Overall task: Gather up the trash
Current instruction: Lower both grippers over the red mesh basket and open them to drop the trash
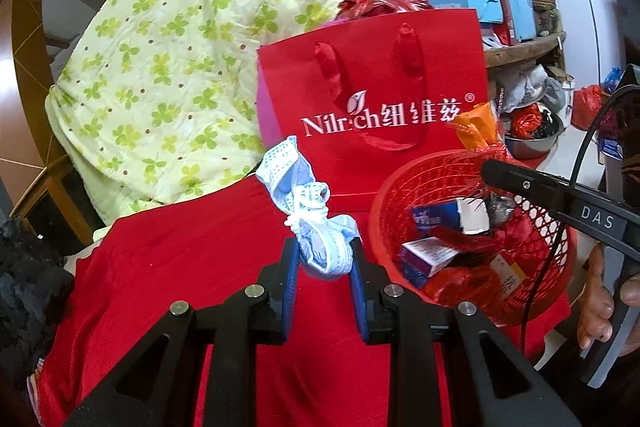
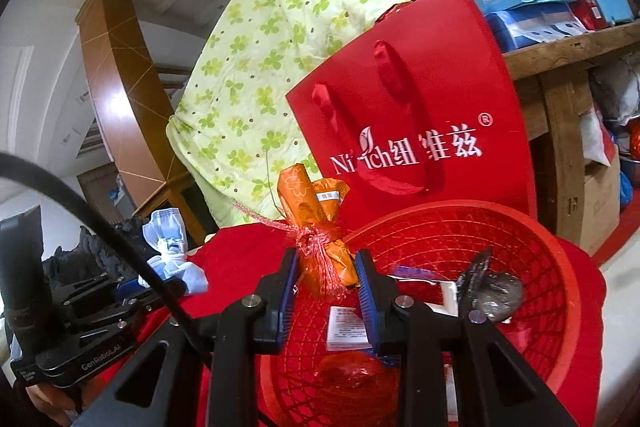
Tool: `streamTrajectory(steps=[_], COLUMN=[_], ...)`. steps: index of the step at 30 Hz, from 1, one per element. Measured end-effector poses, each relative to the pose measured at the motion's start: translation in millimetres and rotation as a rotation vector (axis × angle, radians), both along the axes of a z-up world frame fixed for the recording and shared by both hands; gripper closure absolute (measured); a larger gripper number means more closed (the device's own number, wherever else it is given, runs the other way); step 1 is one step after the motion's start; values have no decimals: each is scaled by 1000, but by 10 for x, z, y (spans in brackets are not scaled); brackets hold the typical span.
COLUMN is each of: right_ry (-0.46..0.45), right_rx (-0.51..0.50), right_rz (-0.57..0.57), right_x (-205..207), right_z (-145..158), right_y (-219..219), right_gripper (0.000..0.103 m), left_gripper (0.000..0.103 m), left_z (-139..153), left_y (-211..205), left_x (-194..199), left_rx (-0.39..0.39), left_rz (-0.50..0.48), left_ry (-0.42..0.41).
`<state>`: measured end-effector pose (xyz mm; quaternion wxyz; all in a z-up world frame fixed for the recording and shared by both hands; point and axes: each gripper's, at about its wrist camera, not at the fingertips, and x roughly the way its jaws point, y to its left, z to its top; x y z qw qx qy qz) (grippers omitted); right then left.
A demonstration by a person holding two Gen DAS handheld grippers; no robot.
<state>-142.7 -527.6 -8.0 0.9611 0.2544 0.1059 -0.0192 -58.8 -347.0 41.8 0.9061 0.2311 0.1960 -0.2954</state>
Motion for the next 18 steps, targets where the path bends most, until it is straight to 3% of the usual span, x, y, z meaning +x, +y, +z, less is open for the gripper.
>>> streamTrajectory(steps=[18], right_ry=[-21], right_rx=[45], right_rz=[-55], right_x=[-177], right_z=[-20], right_y=[-152], right_gripper=[71], left_gripper=[77], left_z=[-42], left_y=[-356], left_x=[-128], left_rx=[18], left_rz=[-74], left_ry=[19])
